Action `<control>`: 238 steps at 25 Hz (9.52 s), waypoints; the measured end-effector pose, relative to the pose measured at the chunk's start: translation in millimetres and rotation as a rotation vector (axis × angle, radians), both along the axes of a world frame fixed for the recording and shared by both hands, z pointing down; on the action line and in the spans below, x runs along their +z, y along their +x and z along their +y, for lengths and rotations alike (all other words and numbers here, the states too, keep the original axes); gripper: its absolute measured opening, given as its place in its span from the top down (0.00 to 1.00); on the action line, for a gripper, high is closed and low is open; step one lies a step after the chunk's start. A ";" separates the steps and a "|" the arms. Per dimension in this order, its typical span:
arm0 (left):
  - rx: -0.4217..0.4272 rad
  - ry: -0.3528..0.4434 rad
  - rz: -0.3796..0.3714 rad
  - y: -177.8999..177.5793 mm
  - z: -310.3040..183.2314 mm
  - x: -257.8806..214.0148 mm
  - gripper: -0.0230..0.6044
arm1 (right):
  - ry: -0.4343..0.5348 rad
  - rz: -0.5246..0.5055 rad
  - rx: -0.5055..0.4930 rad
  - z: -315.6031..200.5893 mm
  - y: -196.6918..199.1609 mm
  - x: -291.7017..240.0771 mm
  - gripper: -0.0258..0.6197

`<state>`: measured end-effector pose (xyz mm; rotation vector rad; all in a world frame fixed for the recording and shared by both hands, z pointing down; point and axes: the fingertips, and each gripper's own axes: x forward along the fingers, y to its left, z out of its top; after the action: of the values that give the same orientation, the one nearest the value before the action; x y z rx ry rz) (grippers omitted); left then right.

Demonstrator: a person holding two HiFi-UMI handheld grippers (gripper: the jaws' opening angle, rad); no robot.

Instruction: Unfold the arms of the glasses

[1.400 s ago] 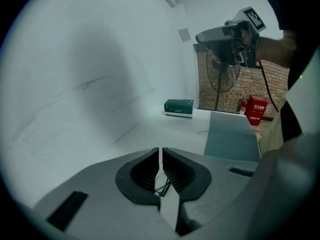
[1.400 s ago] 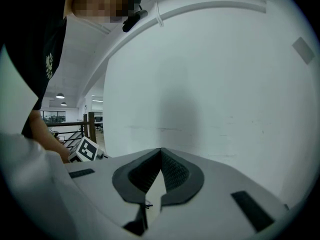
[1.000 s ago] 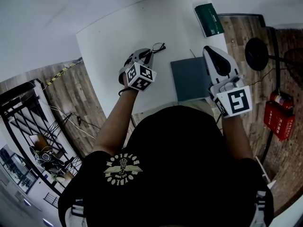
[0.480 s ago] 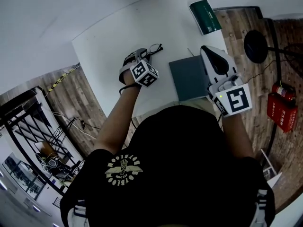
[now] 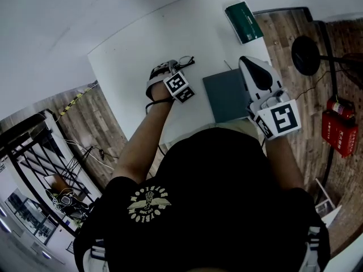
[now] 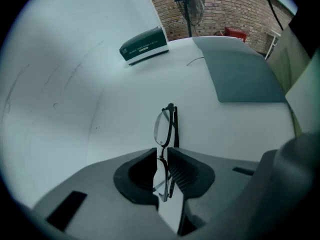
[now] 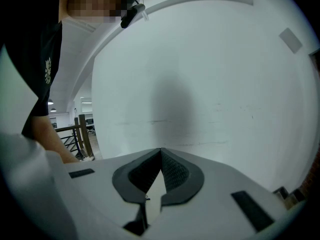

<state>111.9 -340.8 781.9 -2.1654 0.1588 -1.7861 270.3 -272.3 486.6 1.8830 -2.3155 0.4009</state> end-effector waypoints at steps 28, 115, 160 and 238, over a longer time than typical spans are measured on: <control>-0.662 -0.187 0.766 -86.9 -6.6 -107.5 0.93 | 0.084 0.033 -0.097 22.2 -65.6 -53.5 0.96; -0.740 0.023 1.527 -28.9 196.9 -363.8 0.93 | 0.076 -0.218 -0.815 144.7 -169.8 -106.9 0.92; -0.531 -0.275 1.590 -157.2 105.5 -392.3 0.93 | 0.110 -0.177 -0.423 121.7 -264.2 -96.1 0.94; -0.452 0.261 1.038 -60.7 211.7 -365.5 0.93 | 0.122 -0.294 -0.758 154.5 -204.6 -113.1 0.93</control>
<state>51.3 -129.1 416.4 -2.7383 1.1034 -0.5404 65.6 -117.8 373.5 0.8837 -3.0602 0.4547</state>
